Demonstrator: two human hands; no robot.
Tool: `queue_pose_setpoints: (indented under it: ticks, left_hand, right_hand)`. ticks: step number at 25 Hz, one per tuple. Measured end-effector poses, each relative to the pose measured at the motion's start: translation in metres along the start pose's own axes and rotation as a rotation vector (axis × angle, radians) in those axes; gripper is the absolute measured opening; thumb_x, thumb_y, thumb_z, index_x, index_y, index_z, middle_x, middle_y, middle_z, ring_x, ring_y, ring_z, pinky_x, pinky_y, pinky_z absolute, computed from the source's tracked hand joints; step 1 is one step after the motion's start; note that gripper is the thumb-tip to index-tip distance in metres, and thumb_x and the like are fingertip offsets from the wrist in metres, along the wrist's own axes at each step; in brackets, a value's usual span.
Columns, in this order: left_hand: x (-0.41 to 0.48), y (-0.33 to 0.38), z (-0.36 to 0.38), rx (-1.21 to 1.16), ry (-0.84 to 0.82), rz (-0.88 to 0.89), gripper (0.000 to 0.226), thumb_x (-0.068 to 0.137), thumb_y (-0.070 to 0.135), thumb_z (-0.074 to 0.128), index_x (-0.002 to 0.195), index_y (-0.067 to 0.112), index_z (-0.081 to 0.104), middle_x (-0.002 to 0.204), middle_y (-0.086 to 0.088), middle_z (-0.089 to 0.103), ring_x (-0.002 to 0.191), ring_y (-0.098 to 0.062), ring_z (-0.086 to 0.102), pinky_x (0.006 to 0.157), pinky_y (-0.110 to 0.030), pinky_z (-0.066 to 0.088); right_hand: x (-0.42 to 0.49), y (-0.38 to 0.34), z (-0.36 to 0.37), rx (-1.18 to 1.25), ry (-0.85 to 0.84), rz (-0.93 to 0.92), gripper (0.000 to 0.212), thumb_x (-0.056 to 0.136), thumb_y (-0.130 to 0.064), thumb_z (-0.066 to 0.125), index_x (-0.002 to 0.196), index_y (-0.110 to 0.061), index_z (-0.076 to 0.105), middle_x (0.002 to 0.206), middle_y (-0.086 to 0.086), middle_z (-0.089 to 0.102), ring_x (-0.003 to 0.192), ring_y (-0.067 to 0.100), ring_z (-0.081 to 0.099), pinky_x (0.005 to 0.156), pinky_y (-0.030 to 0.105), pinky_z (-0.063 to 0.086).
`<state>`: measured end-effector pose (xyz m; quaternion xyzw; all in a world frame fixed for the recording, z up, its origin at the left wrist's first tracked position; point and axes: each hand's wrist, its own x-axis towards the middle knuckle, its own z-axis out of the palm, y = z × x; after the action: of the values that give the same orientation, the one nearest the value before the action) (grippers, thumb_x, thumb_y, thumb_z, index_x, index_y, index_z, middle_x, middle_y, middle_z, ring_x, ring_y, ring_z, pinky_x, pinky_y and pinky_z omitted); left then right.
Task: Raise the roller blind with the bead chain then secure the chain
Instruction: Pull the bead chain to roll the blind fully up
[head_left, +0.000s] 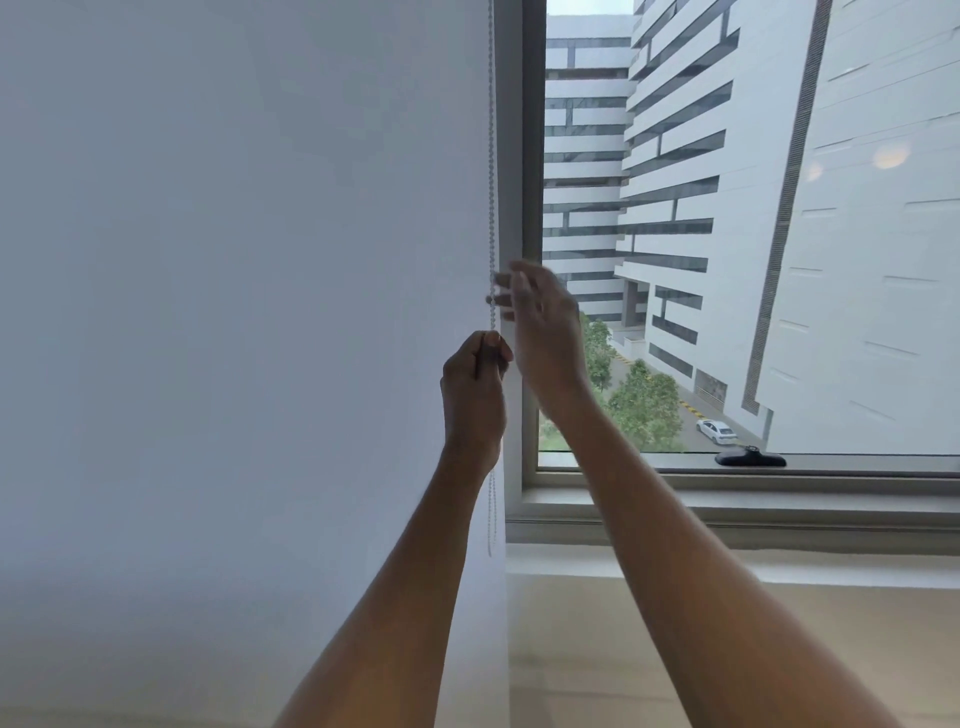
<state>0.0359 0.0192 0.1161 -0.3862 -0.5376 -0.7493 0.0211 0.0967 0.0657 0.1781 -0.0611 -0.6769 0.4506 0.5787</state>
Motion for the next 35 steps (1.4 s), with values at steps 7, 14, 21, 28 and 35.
queue_pose_setpoints:
  ticks: [7,14,21,28,35]
  left_hand:
    - [-0.038,-0.036,-0.006,0.073,0.011,-0.043,0.035,0.108,0.004,0.042,0.076,0.012,0.056,0.065,0.011,0.048,0.063,-0.007,0.041,0.063,-0.023,0.037]
    - [-0.054,-0.038,-0.007,0.042,-0.022,-0.085,0.048,0.104,-0.004,0.043,0.066,0.025,0.045,0.055,0.014,0.042,0.058,-0.005,0.033,0.056,-0.018,0.029]
    - [-0.083,-0.051,-0.016,0.051,-0.038,-0.193,0.052,0.106,-0.005,0.045,0.064,0.026,0.049,0.053,0.015,0.043,0.054,-0.004,0.036,0.054,-0.015,0.032]
    - [-0.095,-0.060,-0.024,0.106,-0.116,-0.192,0.034,0.108,-0.002,0.046,0.075,-0.001,0.053,0.056,0.012,0.049,0.056,-0.006,0.039,0.053,-0.014,0.035]
    - [-0.092,-0.059,-0.037,0.196,-0.063,-0.256,0.039,0.103,0.036,0.039,0.113,0.021,0.074,0.108,0.010,0.080,0.101,-0.002,0.070,0.092,-0.033,0.058]
  right_hand:
    - [0.044,-0.024,0.025,-0.046,-0.018,0.003,0.023,0.107,-0.014,0.052,0.099,-0.008,0.073,0.073,0.006,0.074,0.051,0.012,0.055,0.051,0.027,0.047]
    - [0.016,-0.002,0.033,-0.049,0.119,0.026,0.030,0.107,-0.014,0.049,0.088,-0.007,0.071,0.060,-0.003,0.055,0.045,0.001,0.040,0.045,0.016,0.032]
    - [-0.018,0.017,0.030,-0.055,0.132,0.057,0.032,0.108,-0.013,0.049,0.083,-0.004,0.067,0.058,-0.006,0.051,0.044,0.000,0.042,0.047,0.013,0.031]
    - [-0.036,0.032,0.028,-0.086,0.128,0.092,0.033,0.106,-0.017,0.052,0.076,-0.016,0.064,0.060,-0.010,0.052,0.055,0.008,0.044,0.055,0.027,0.038]
    - [-0.065,0.060,0.022,-0.152,0.113,0.187,0.031,0.104,-0.010,0.053,0.075,-0.014,0.064,0.067,-0.004,0.060,0.061,0.010,0.051,0.059,0.035,0.045]
